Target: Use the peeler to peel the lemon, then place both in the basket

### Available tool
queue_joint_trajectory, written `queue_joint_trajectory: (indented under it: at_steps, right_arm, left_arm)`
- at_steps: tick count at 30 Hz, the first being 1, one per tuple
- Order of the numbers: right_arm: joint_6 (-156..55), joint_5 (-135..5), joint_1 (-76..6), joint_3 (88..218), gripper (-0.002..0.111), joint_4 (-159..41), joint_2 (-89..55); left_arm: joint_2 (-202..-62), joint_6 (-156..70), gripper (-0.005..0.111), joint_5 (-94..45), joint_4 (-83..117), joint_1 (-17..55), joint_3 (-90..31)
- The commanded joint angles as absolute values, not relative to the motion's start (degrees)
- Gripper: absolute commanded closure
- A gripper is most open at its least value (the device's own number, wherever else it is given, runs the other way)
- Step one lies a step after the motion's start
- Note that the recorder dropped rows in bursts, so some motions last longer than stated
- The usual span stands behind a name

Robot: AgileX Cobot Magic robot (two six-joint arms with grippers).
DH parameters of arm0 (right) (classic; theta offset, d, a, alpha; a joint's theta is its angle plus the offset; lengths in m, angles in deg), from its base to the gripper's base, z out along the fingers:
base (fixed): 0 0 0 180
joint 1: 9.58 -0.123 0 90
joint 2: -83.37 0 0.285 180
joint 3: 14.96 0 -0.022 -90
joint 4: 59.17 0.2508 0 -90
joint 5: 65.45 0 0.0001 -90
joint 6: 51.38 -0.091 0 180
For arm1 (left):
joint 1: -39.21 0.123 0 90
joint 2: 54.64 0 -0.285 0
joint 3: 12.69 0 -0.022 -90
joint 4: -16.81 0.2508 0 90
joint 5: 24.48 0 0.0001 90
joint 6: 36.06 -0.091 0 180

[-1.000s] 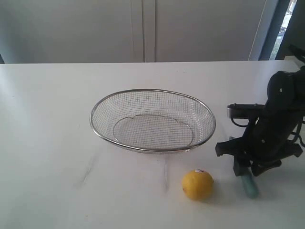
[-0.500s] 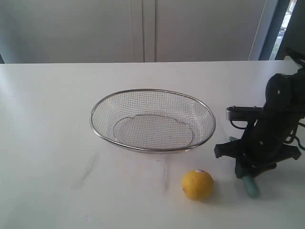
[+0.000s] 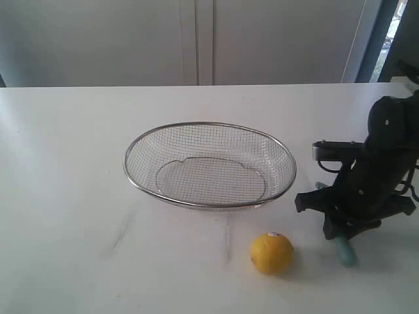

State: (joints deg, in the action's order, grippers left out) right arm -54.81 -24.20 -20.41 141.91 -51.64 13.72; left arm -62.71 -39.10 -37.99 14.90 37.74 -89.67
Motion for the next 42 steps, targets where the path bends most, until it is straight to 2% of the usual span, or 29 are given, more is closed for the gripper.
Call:
queue_joint_trajectory:
  at_steps: [1, 30, 42]
  right_arm:
    - [-55.64, -23.67, -20.47, 141.70, 0.108, -51.71, 11.14]
    - [-55.73, -20.57, -20.47, 141.70, 0.108, -51.71, -9.89]
    - [-55.73, -20.78, -20.47, 141.70, 0.108, -51.71, -13.01]
  left_arm:
    - [-62.42, -39.14, 0.106, -37.82, 14.72, 37.84, -89.90]
    - [-62.42, -39.14, 0.106, -37.82, 14.72, 37.84, -89.90]
    - [-62.42, -39.14, 0.106, -37.82, 14.72, 37.84, -89.90]
